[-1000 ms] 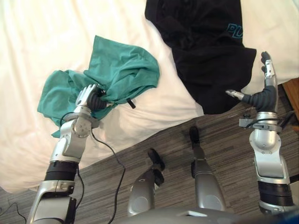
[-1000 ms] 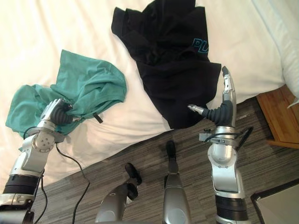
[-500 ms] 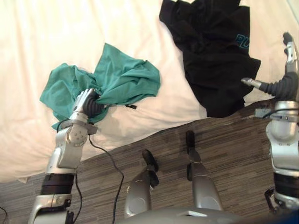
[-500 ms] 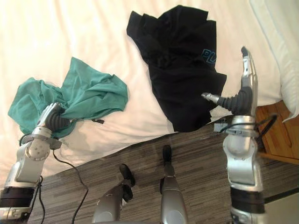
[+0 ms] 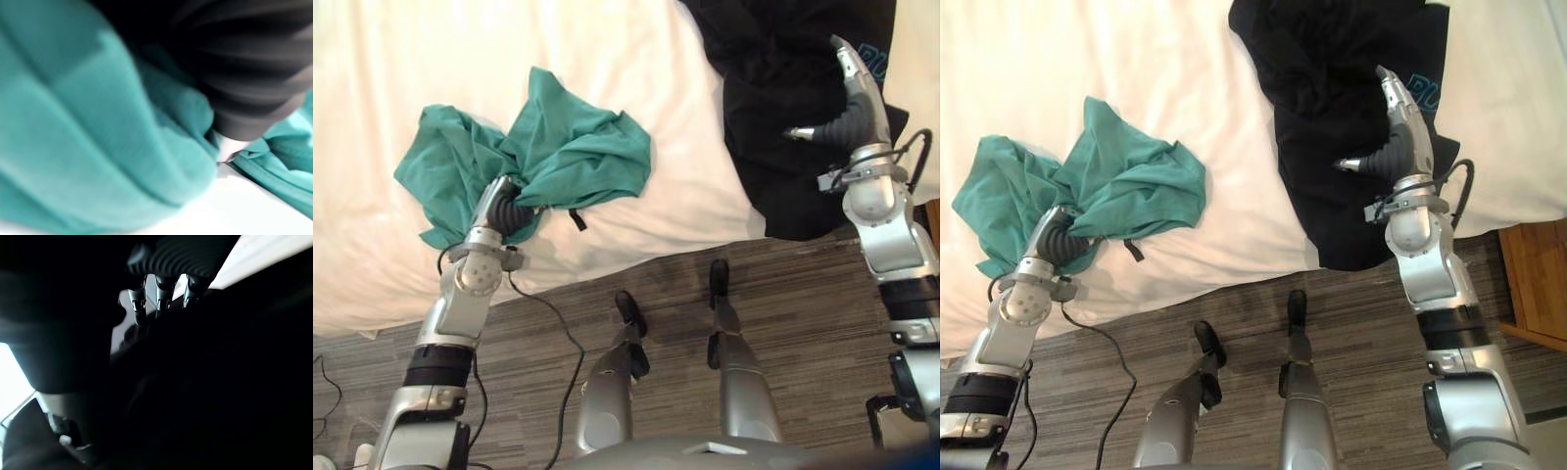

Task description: Tidy the bed and pick cloth on bed and put in laundry

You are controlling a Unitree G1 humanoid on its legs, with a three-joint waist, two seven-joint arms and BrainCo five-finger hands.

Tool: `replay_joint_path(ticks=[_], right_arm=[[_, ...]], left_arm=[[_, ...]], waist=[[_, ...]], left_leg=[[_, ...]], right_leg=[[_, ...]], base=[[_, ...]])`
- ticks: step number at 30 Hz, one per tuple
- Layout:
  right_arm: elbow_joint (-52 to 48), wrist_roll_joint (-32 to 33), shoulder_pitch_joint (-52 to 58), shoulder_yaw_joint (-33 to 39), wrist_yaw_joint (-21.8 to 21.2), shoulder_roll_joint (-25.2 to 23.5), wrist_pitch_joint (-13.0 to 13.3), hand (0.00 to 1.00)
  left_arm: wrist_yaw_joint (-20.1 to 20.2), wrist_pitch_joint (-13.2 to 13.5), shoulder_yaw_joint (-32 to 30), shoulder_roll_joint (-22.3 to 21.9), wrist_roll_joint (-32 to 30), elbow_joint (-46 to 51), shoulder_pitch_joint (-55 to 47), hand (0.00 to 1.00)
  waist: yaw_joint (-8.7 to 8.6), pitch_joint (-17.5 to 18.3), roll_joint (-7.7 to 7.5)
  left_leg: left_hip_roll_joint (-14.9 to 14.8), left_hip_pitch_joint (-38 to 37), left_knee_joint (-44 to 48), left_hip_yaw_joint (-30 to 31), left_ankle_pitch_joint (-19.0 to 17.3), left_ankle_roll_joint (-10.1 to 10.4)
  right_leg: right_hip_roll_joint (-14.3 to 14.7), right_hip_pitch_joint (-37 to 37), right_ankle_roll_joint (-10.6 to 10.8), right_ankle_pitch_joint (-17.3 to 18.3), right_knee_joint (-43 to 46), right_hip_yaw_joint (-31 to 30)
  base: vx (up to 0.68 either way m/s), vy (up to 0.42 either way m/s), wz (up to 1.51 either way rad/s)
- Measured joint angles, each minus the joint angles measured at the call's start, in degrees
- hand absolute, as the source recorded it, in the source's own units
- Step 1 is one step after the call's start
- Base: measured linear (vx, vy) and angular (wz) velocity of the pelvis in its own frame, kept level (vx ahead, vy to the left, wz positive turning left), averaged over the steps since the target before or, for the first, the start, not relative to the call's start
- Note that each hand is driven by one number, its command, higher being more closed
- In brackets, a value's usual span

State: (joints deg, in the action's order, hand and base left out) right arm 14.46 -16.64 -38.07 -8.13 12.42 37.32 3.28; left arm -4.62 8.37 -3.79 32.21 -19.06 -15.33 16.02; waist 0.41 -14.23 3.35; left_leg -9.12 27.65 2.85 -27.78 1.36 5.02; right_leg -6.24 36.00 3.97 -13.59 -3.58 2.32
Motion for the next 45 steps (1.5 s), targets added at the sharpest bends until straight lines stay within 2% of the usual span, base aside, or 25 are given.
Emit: replay_joint_path(ticks=[1, 2, 6, 8, 12, 18, 20, 23, 25, 28, 32, 34, 37, 42, 43, 44, 45], right_arm=[[3.0, 0.3, -1.5, -2.1, -0.3, 0.0, 0.1, 0.0], [4.9, 0.3, -2.9, -3.4, -0.5, 0.1, 0.2, 1.0], [14.5, 0.7, -13.0, -10.6, -2.4, 1.5, 0.7, 1.0], [16.8, 0.7, -14.5, -11.5, -3.4, 1.2, 0.6, 1.0], [18.3, -0.6, -13.2, -12.5, -3.3, -2.6, 0.6, 1.0], [18.3, -2.8, 4.1, -9.8, -3.3, -15.0, 0.2, 1.0], [18.5, -3.0, 11.3, -8.2, -3.3, -19.2, 0.2, 1.0], [21.8, -3.3, 17.9, -4.4, -3.6, -24.1, 0.3, 1.0], [25.0, -3.2, 20.2, -3.3, -5.3, -25.7, 0.2, 1.0], [28.8, -2.5, 25.2, -1.2, -7.6, -27.6, -0.4, 1.0], [33.4, -1.1, 30.9, 2.4, -8.6, -30.2, -0.7, 1.0], [36.4, 0.7, 33.6, 6.1, -8.8, -31.0, -1.1, 1.0], [41.3, 3.6, 37.5, 13.6, -8.8, -33.7, -2.2, 1.0], [42.8, 11.6, 40.5, 17.2, -7.8, -36.4, -4.1, 1.0], [42.1, 13.9, 41.0, 17.7, -7.4, -36.7, -4.0, 1.0], [40.3, 16.5, 42.6, 18.5, -7.0, -37.3, -3.9, 1.0], [39.0, 18.9, 44.0, 18.7, -6.8, -37.5, -3.6, 1.0]], left_arm=[[-0.4, 0.0, 0.5, 0.0, 0.3, -2.0, 1.8, 1.0], [-0.5, 0.0, 0.6, 0.0, 0.5, -3.1, 3.4, 1.0], [-0.7, -0.1, 1.0, 0.1, 1.8, -10.7, 11.0, 1.0], [-0.7, -0.3, 1.0, 0.0, 2.2, -12.6, 12.5, 1.0], [-1.5, -1.7, 0.9, -0.7, 2.0, -13.5, 12.1, 1.0], [-2.9, -2.7, 1.0, -8.7, 0.1, -17.3, 5.7, 1.0], [-3.1, -2.7, 2.2, -11.5, -1.0, -19.5, 3.4, 1.0], [-3.1, -2.9, 3.1, -14.2, -2.4, -23.1, 2.3, 1.0], [-3.1, -2.8, 3.3, -15.4, -2.3, -24.3, 1.6, 1.0], [-3.1, -2.7, 3.3, -16.9, -2.0, -24.3, 0.2, 1.0], [-3.0, -2.6, 2.4, -18.5, -1.7, -24.9, -2.6, 1.0], [-2.9, -2.4, 0.4, -21.0, -1.3, -26.7, -3.2, 1.0], [-2.3, -2.3, -3.2, -25.1, 2.5, -27.3, -4.3, 1.0], [-1.1, -2.3, -4.0, -29.7, 12.9, -28.5, -4.8, 1.0], [-0.8, -2.4, -3.3, -31.0, 15.6, -28.6, -5.0, 1.0], [-0.7, -2.8, -1.4, -31.6, 18.3, -28.9, -5.7, 1.0], [-0.7, -2.9, 0.2, -31.6, 21.1, -29.2, -7.1, 1.0]], waist=[[-0.02, 0.0, 0.0], [-0.15, 0.0, 0.0], [-0.71, -0.1, -0.29], [-0.76, 0.0, -0.51], [-1.04, 1.4, -2.89], [-1.48, 6.5, -5.27], [-1.65, 8.9, -5.71], [-2.1, 9.5, -6.05], [-2.89, 10.1, -6.14], [-3.17, 10.3, -6.14], [-4.16, 10.5, -5.68], [-4.35, 10.7, -5.35], [-4.38, 11.0, -5.59], [-4.24, 11.5, -6.04], [-4.29, 11.4, -5.93], [-4.41, 11.4, -5.85], [-4.43, 11.3, -5.73]], left_leg=[[0.0, 0.2, -0.3, -0.2, 0.0, 0.3], [0.0, 0.3, -0.8, -0.4, 0.2, 0.1], [0.1, -0.5, -5.2, -2.9, 4.6, 0.4], [0.3, -1.7, -7.7, -3.2, 6.8, 0.5], [-0.2, -2.9, -8.7, -3.4, 8.0, 0.6], [-0.9, -11.4, -8.7, -2.7, 6.6, 1.2], [-0.8, -14.5, -8.4, -1.7, 5.4, 1.4], [-0.3, -19.2, -8.4, -0.5, 3.6, 1.4], [0.5, -20.5, -8.4, 0.3, 2.7, 1.1], [2.0, -21.7, -7.5, 0.7, 1.4, 0.2], [3.1, -25.1, -7.6, 2.2, 0.0, -0.4], [3.7, -26.8, -7.7, 3.8, -0.7, -0.7], [4.1, -29.0, -8.2, 7.1, -1.0, -0.8], [4.7, -28.3, -8.4, 16.6, -0.3, -1.3], [4.7, -27.2, -8.5, 20.9, 0.2, -1.5], [4.6, -26.4, -8.4, 25.8, 0.7, -1.4], [4.4, -25.7, -8.4, 29.9, 1.2, -1.4]], right_leg=[[0.0, 0.1, 0.0, 0.0, 0.0, 0.0], [0.0, 0.3, -0.1, -0.1, 0.0, 0.1], [0.2, 1.6, 0.0, 0.0, 0.0, 0.2], [0.6, 1.6, 0.0, 0.0, 0.0, 0.3], [1.4, 0.9, 0.0, -0.1, 0.0, 0.4], [2.2, -8.7, -1.2, 1.0, -1.0, 2.0], [2.2, -12.5, -1.0, 1.5, -1.8, 2.6], [1.9, -17.7, 0.0, 2.9, -1.9, 3.2], [1.2, -19.3, 0.5, 3.4, -1.9, 3.5], [-0.3, -20.8, 1.4, 3.7, -2.2, 3.5], [-1.4, -24.4, 2.6, 4.7, -2.2, 3.9], [-2.1, -26.7, 3.3, 5.4, -2.2, 4.8], [-2.8, -30.6, 3.8, 7.0, -2.1, 8.2], [-4.3, -34.7, 4.1, 11.4, 0.8, 16.4], [-4.4, -34.3, 2.7, 14.9, 5.3, 16.6], [-4.2, -34.2, -0.2, 17.3, 9.2, 12.9], [-3.8, -34.3, -1.4, 18.4, 12.2, 9.2]], base=[[-0.06, -0.026, 0.07], [-0.07, -0.027, 0.1], [-0.06, -0.031, 0.09], [-0.05, -0.038, 0.01], [-0.04, -0.045, -0.08], [0.06, -0.023, -0.04], [0.16, 0.012, 0.03], [0.16, 0.04, 0.08], [0.1, 0.042, 0.13], [0.09, 0.057, 0.03], [0.09, 0.034, 0.04], [0.08, 0.019, 0.24], [0.06, -0.009, 0.48], [0.05, -0.025, 0.99], [0.04, -0.034, 1.85], [0.08, -0.058, 2.28], [0.11, -0.063, 2.01]])
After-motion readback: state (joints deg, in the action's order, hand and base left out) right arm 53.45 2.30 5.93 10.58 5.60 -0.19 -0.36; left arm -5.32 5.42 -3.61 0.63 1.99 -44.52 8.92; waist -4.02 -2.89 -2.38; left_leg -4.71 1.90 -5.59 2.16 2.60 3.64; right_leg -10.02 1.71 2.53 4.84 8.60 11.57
